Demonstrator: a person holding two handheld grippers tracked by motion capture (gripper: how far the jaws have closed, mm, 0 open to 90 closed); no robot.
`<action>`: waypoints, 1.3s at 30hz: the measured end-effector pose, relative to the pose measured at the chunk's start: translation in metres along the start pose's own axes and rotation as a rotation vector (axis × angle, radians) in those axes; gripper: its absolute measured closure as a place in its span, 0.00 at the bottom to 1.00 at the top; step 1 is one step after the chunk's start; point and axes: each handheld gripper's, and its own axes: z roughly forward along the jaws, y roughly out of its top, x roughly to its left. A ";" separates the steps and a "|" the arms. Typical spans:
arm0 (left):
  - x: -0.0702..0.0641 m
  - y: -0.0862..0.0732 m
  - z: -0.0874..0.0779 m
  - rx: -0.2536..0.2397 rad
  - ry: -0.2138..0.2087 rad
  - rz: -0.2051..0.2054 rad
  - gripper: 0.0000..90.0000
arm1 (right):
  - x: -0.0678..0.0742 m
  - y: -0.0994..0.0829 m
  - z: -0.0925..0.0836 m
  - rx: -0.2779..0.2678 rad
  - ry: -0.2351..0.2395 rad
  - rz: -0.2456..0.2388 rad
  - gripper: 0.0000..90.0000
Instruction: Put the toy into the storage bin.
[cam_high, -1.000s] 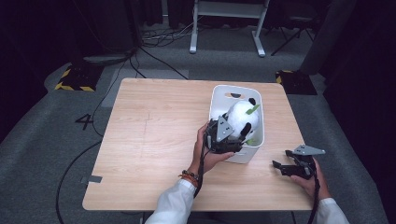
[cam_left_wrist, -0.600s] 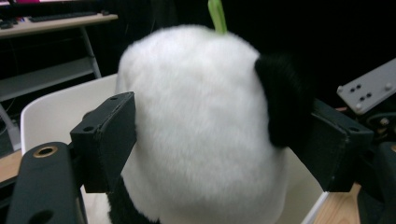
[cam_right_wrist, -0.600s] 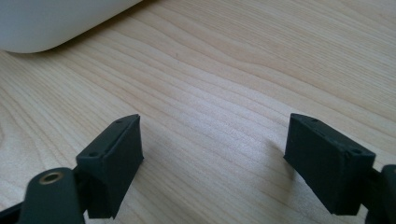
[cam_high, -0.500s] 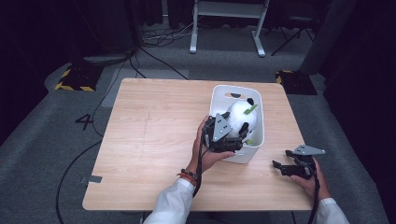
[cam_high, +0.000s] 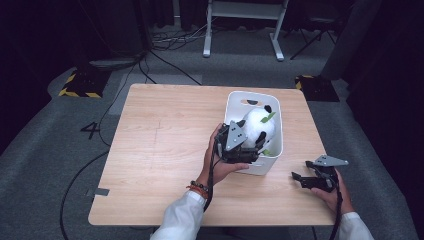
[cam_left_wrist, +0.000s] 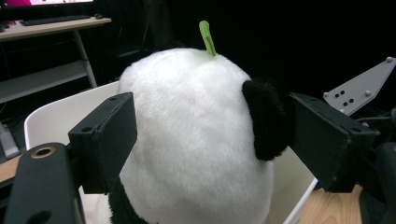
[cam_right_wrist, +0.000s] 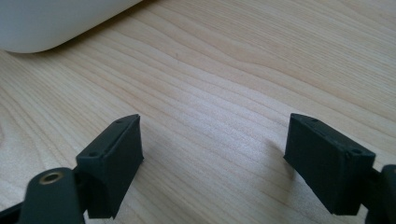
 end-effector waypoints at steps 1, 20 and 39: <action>0.000 0.000 0.000 0.000 0.000 0.000 0.20 | 0.000 0.000 0.000 0.000 0.000 0.000 0.21; 0.021 0.002 -0.026 0.001 0.037 -0.005 0.19 | 0.000 0.000 0.000 0.001 0.000 0.001 0.21; 0.042 -0.007 -0.056 0.017 0.103 -0.001 0.20 | 0.000 0.000 0.000 0.000 -0.001 0.001 0.21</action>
